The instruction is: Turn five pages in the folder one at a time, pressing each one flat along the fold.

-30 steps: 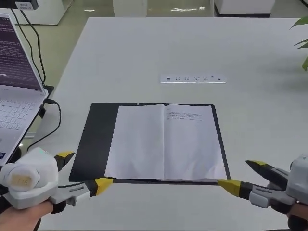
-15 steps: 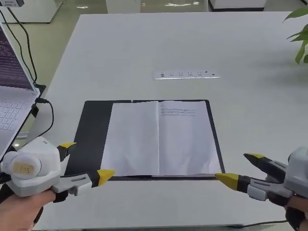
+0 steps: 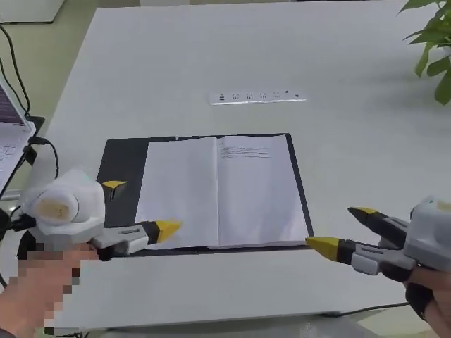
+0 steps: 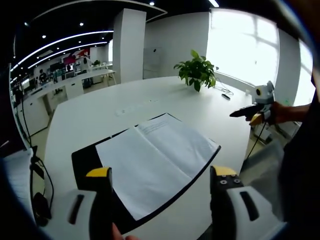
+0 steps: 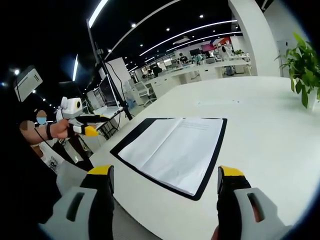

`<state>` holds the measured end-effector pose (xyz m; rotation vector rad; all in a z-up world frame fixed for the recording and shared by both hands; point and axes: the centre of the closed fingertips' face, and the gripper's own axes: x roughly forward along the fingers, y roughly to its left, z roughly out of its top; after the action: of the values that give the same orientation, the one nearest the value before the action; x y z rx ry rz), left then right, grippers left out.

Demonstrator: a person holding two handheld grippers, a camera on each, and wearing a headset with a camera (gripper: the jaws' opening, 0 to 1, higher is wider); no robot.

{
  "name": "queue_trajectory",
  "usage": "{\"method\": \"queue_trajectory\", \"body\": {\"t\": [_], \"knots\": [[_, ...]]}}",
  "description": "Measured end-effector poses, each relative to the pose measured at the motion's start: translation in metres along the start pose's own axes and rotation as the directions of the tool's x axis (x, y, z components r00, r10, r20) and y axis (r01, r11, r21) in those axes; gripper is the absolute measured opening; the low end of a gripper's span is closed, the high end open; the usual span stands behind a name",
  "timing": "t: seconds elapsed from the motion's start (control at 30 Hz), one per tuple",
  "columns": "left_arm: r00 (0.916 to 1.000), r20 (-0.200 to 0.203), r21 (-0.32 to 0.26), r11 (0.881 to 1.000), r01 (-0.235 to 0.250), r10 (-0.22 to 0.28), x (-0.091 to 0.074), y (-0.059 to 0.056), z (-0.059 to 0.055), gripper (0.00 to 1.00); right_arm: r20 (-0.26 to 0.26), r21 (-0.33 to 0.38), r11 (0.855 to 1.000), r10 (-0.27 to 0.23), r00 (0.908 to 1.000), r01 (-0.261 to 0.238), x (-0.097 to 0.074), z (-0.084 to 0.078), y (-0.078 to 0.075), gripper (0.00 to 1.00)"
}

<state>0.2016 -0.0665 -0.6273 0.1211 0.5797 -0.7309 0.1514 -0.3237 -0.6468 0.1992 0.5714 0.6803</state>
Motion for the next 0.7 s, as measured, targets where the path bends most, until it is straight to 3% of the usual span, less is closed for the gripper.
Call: {"method": "queue_trajectory", "body": {"t": [0.33,0.7], "knots": [[0.9987,0.003,0.037,0.998,0.051,-0.052,0.028,-0.017,0.025,0.80,0.014,0.011,1.000,-0.001,0.9999,0.001,-0.004,0.003,-0.006,0.85],[0.9908,-0.026,0.076,0.988,0.134,-0.133,0.070,-0.048,0.035,0.80,0.018,0.028,1.000,-0.001,0.9998,0.001,-0.008,0.000,-0.012,0.84]]}}
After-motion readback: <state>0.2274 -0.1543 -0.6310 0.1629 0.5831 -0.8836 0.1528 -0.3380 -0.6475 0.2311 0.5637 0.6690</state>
